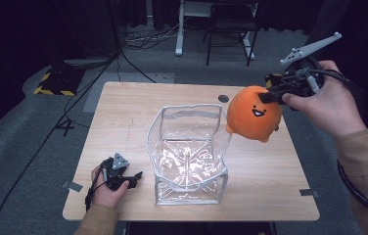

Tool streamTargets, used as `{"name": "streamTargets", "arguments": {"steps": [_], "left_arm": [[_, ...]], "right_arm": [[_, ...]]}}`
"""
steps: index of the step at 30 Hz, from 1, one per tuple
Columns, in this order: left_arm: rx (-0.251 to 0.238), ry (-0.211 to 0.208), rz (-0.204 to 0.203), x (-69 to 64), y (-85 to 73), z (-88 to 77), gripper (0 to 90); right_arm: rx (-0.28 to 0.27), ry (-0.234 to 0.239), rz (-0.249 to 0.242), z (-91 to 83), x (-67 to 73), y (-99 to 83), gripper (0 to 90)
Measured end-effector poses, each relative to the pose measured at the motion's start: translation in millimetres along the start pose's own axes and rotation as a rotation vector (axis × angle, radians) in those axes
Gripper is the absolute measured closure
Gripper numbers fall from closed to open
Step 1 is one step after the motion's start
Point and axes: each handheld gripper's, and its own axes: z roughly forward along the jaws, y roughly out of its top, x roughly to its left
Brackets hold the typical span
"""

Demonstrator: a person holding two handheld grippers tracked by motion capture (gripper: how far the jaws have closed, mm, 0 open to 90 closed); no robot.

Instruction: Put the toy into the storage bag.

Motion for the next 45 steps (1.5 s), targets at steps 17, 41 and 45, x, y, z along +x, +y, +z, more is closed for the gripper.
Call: {"name": "streamTargets", "arguments": {"steps": [17,41,45], "left_arm": [[-0.004,0.006,-0.008,-0.3,0.4,0.7,26.4],[-0.004,0.004,-0.007,-0.1,0.8,1.1,26.4],[-0.004,0.004,-0.007,0.0,0.8,1.1,26.4]], "right_arm": [[-0.041,0.092,-0.054,32.2,29.0,42.0,77.3],[-0.037,0.206,-0.123,115.2,74.8,71.6,77.3],[-0.024,0.210,-0.138,131.1,82.8,72.7,77.3]]}}
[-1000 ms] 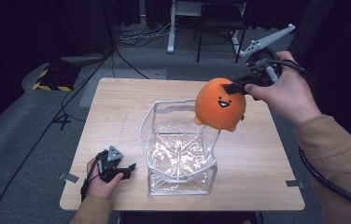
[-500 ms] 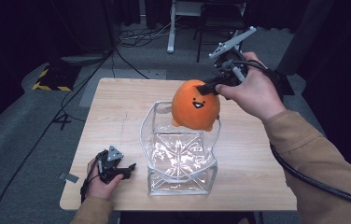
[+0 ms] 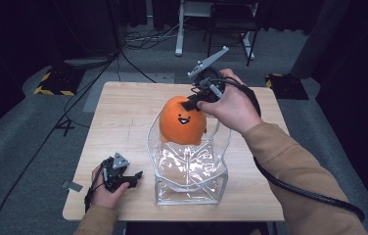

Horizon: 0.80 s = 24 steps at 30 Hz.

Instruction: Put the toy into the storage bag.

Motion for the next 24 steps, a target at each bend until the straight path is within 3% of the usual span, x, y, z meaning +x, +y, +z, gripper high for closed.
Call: {"name": "streamTargets", "arguments": {"steps": [5,15,24], "left_arm": [[0.001,0.000,0.001,0.0,0.0,0.0,26.4],[-0.001,0.002,0.004,0.3,0.1,0.0,26.4],[0.002,-0.001,0.001,0.1,0.1,-0.1,26.4]], "right_arm": [[0.013,0.008,0.003,21.0,1.0,-1.6,77.3],[0.017,0.002,0.004,37.5,1.4,-5.1,77.4],[0.092,0.002,-0.010,66.4,4.2,-15.6,77.4]]}}
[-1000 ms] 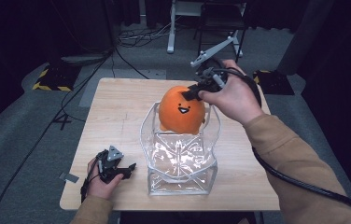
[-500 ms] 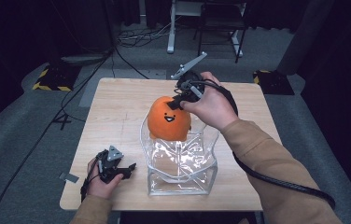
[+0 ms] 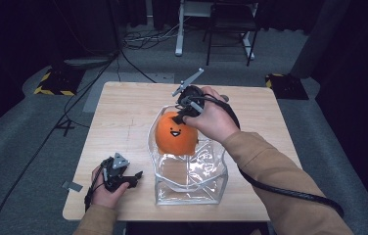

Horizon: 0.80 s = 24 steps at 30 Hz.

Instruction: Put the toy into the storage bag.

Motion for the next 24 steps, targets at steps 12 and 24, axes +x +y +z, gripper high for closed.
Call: {"name": "streamTargets", "arguments": {"steps": [12,24], "left_arm": [[-0.003,0.002,0.002,0.2,0.0,0.2,26.4],[-0.003,0.002,0.001,0.0,0.0,0.2,26.4]], "right_arm": [[0.057,0.009,0.003,30.3,-1.2,-9.0,77.3],[0.129,0.026,0.008,56.7,-3.7,-18.3,76.5]]}}
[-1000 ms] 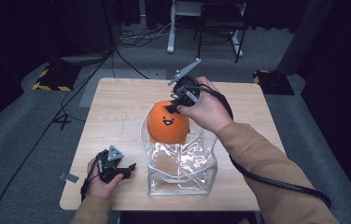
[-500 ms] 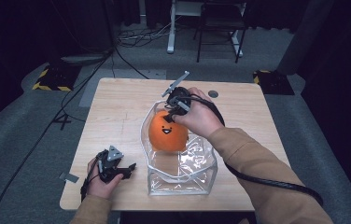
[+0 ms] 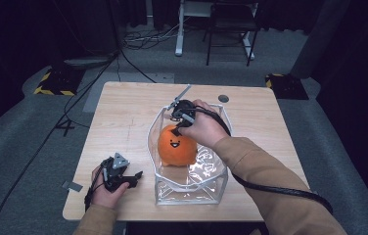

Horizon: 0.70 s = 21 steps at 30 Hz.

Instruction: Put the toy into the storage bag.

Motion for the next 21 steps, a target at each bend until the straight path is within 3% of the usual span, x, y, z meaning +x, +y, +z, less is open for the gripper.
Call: {"name": "streamTargets", "arguments": {"steps": [21], "left_arm": [[0.000,0.000,0.000,0.0,0.0,0.0,26.4]], "right_arm": [[0.091,0.016,-0.013,27.3,-2.5,-3.5,74.3]]}}
